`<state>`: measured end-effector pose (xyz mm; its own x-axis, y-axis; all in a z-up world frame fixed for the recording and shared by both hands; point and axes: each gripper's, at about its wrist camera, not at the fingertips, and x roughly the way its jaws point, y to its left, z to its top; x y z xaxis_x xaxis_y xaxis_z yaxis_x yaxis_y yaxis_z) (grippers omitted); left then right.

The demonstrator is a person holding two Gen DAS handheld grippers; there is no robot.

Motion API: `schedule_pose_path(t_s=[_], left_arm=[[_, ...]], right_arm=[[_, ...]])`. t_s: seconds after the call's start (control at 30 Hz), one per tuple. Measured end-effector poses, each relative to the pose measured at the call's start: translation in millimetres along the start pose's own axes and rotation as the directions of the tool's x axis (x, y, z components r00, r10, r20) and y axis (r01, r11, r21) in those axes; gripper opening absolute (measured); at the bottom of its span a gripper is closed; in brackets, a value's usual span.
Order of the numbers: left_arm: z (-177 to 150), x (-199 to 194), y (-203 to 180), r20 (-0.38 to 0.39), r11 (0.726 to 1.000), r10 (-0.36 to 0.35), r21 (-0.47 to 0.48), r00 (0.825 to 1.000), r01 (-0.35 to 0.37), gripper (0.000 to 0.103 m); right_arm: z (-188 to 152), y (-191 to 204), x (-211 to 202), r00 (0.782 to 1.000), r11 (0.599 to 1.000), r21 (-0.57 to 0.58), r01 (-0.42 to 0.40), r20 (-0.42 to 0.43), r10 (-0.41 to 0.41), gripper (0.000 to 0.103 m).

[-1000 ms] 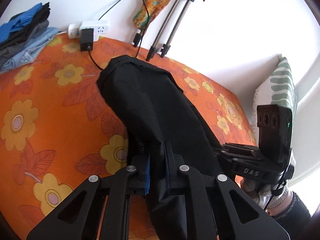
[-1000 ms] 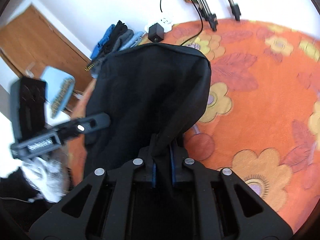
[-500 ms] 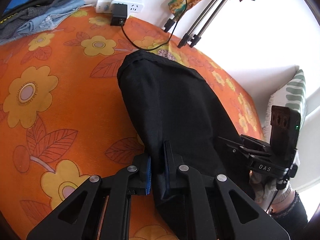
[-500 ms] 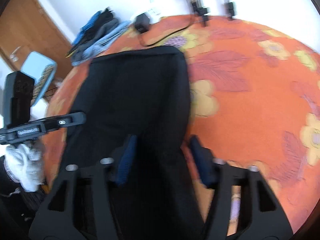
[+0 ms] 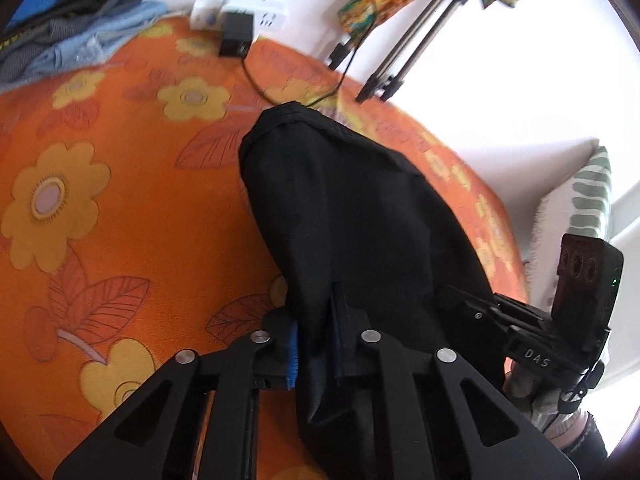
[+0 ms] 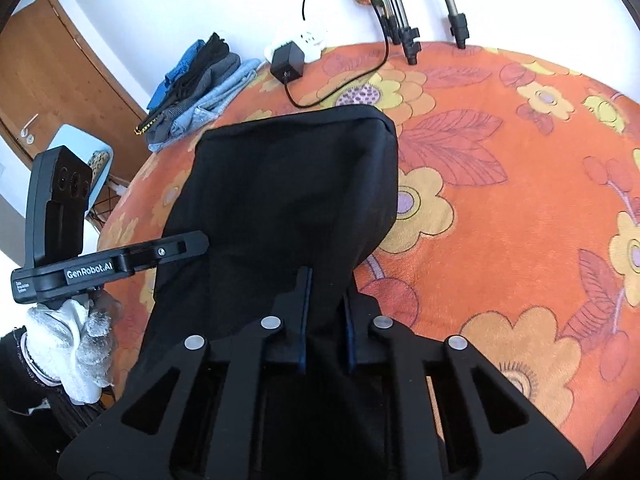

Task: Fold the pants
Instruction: 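Lift the folded trousers with both grippers and carry them to the clothes stack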

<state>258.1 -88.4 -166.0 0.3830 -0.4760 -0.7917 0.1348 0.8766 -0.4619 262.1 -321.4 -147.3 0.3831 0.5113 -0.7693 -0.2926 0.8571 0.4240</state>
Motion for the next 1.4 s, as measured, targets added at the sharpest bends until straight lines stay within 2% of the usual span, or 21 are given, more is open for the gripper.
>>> schedule_pose_path(t_s=[0.13, 0.47, 0.67, 0.97, 1.2, 1.4], left_arm=[[0.2, -20.7, -17.1, 0.044, 0.998, 0.007, 0.067, 0.999, -0.010, 0.009], [3.3, -90.5, -31.0, 0.170, 0.987, -0.008, 0.160, 0.985, -0.019, 0.009], [7.3, -130.9, -27.3, 0.235, 0.980, -0.011, 0.195, 0.972, -0.036, 0.009], [23.4, -181.8, -5.6, 0.306, 0.975, 0.003, 0.210, 0.952, -0.071, 0.008], [53.8, -207.3, 4.5, 0.332, 0.965, 0.012, 0.244, 0.943, -0.098, 0.008], [90.7, -219.3, 10.2, 0.354, 0.959, -0.009, 0.269, 0.935, -0.092, 0.008]], right_arm=[[-4.9, 21.0, -17.1, 0.999, 0.999, -0.034, 0.036, 0.033, -0.035, 0.012], [-3.9, 78.2, -63.6, 0.987, 0.996, -0.064, 0.055, 0.154, -0.044, 0.010], [3.3, 113.2, -74.2, 0.975, 0.998, -0.062, 0.019, 0.222, -0.005, 0.007], [21.3, 165.5, -65.6, 0.956, 0.997, -0.074, -0.032, 0.287, 0.052, 0.007], [41.0, 174.3, -50.8, 0.933, 0.994, -0.039, -0.104, 0.341, 0.111, 0.007], [73.9, 183.2, -44.0, 0.915, 0.993, -0.033, -0.115, 0.386, 0.119, 0.007]])
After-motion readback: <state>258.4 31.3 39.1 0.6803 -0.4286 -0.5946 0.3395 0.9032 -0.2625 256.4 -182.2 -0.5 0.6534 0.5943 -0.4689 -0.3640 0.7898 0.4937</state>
